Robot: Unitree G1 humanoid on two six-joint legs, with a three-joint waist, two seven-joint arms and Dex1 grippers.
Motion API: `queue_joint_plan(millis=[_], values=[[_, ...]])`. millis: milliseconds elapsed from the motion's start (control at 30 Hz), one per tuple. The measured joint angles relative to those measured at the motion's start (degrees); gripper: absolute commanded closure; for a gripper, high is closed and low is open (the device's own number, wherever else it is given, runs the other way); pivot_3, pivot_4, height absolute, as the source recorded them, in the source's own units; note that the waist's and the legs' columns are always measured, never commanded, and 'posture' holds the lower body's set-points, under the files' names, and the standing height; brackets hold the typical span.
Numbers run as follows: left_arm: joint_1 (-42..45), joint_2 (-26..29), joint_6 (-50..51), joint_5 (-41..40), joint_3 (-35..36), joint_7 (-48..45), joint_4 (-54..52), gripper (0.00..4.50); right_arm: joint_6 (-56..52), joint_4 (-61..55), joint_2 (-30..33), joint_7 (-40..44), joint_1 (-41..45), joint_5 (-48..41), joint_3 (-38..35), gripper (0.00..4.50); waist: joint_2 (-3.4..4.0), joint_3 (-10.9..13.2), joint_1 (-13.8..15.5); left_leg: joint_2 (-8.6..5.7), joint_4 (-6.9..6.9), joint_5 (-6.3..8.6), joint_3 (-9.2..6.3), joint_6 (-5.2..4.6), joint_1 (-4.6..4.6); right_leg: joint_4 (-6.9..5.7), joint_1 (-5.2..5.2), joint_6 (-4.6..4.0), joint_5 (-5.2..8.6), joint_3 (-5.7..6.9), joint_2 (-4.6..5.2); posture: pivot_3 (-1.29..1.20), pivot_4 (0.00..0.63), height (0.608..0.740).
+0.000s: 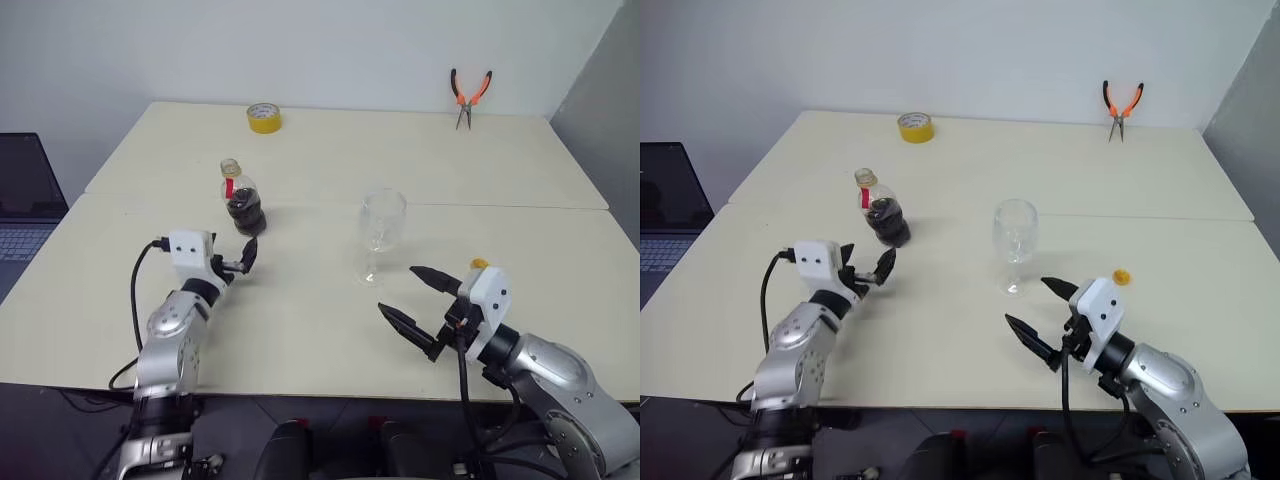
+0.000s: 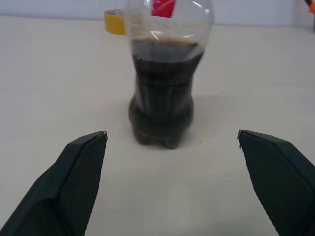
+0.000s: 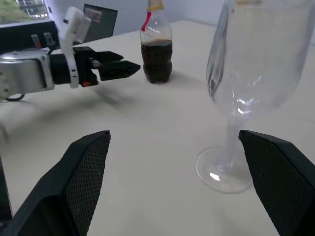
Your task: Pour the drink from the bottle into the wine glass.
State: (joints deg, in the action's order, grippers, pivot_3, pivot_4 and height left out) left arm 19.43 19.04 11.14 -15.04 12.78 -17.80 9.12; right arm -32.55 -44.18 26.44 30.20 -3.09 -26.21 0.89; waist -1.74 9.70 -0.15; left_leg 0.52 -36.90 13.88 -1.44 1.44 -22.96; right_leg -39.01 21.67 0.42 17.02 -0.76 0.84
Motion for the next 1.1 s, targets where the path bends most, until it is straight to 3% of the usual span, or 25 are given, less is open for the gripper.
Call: queue_joint_plan(millis=[667,767,1000,1100], values=[[19.3,1.5,-9.8,2.3,-0.9,-5.2,29.6,0.00,-0.4,0.4,-0.3,-1.6,1.6,0.2,1.5,0.04,-0.03,0.0,-0.1,0.00,0.00,0.00,0.01,0.00,-0.02,-0.01,0.04,0.00,0.00,0.02,0.00,0.00,0.150,0.740],[19.9,1.5,-10.5,2.4,-0.9,-5.6,32.2,0.60,-0.4,0.6,-0.3,-1.6,1.7,0.3,1.5,0.00,-0.03,0.0,-0.1,0.00,0.00,0.00,0.01,0.00,-0.02,-0.01,0.04,0.00,0.00,0.02,0.00,0.00,0.150,0.740],[23.0,1.6,-10.7,1.9,0.1,-6.7,37.5,2.67,0.5,0.8,-0.7,-2.3,2.0,0.8,1.6,0.00,-0.05,0.0,0.0,-0.01,-0.01,0.00,0.01,0.00,-0.03,-0.02,0.04,0.00,0.00,0.03,0.00,0.00,0.150,0.740],[24.3,2.3,-11.5,2.1,0.1,-6.8,39.8,3.15,0.9,0.8,-0.7,-2.7,1.9,1.3,1.6,0.00,-0.08,0.0,0.0,0.00,0.00,0.00,0.01,0.00,-0.04,-0.01,0.05,0.00,0.00,0.03,0.00,0.00,0.150,0.740]])
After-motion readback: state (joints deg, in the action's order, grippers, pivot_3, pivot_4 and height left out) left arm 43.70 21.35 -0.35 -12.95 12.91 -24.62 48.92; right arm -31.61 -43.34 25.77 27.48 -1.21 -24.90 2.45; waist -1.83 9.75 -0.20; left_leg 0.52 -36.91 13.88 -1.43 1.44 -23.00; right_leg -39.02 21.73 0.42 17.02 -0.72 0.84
